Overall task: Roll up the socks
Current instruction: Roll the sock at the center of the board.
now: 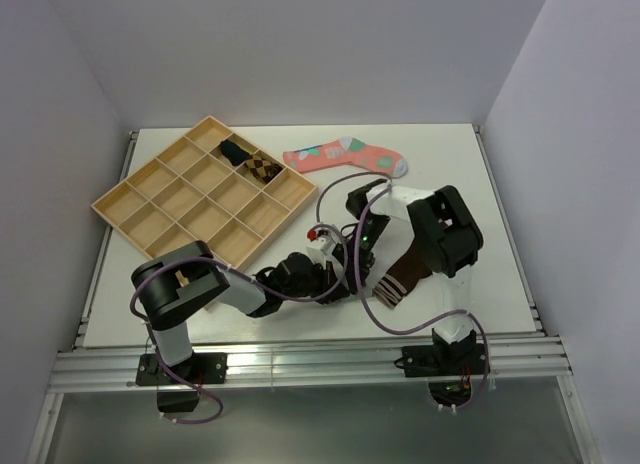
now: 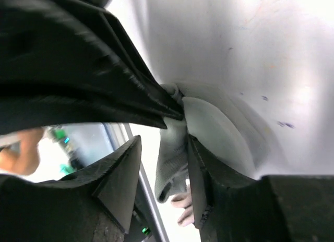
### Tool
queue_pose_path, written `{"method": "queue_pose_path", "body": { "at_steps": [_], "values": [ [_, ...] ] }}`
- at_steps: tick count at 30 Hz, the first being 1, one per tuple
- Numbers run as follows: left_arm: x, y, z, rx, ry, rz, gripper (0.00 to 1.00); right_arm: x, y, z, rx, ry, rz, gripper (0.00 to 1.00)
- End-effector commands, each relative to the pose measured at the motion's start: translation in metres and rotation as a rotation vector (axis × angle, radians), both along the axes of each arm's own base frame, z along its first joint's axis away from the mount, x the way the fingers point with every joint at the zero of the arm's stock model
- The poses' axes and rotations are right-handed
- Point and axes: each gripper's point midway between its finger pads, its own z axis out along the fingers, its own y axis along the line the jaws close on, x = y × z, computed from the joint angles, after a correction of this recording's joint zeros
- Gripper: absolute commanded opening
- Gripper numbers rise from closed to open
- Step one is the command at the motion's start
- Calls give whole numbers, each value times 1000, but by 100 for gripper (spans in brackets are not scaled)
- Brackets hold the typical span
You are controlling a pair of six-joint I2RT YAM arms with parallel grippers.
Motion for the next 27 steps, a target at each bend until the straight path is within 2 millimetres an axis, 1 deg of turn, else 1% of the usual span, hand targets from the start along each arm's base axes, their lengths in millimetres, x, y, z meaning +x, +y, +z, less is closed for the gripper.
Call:
{"method": "queue_pose_path", "body": {
  "at_steps": [1,6,7,9,11,12,13,14,15,16,17,18,19,22,23,25,26,27],
  "values": [
    [-40,50,-76,277,218,-8,0,24,10,20,125,-146,-47,49],
    [-49,58,-83,310,271,-4,0,42,2,28,133,-212,-123,50],
    [-51,63,-88,334,288,0,0,48,-1,28,133,-228,-144,50],
    [-54,68,-91,346,330,4,0,53,-6,34,143,-272,-160,50],
    [-56,71,-92,341,369,6,0,54,-14,34,150,-310,-174,50],
    [-59,71,-92,336,394,4,0,63,-16,39,152,-394,-172,50],
    [-58,70,-91,339,404,11,0,59,-21,35,135,-416,-185,50],
    [-61,75,-93,364,429,13,0,63,-24,34,124,-462,-196,49],
    [-62,76,-94,370,445,10,0,80,-23,45,150,-603,-210,49],
    [-64,74,-92,367,460,3,0,74,-33,34,104,-625,-222,50],
    [-64,75,-92,367,472,6,0,77,-37,34,94,-674,-227,51],
    [-65,78,-91,376,494,10,0,86,-38,38,106,-751,-234,52],
    [-68,77,-89,370,515,-2,0,81,-42,40,106,-793,-230,53],
    [-70,78,-84,364,565,-11,0,76,-45,49,145,-884,-207,54],
    [-71,75,-79,348,586,-26,0,73,-43,51,169,-893,-195,55],
    [-70,72,-74,346,612,-37,0,64,-44,50,195,-910,-152,56],
    [-73,70,-70,334,636,-56,0,60,-41,54,225,-923,-135,57],
    [-74,70,-69,337,652,-63,0,57,-40,55,234,-930,-123,57]
  ]
}}
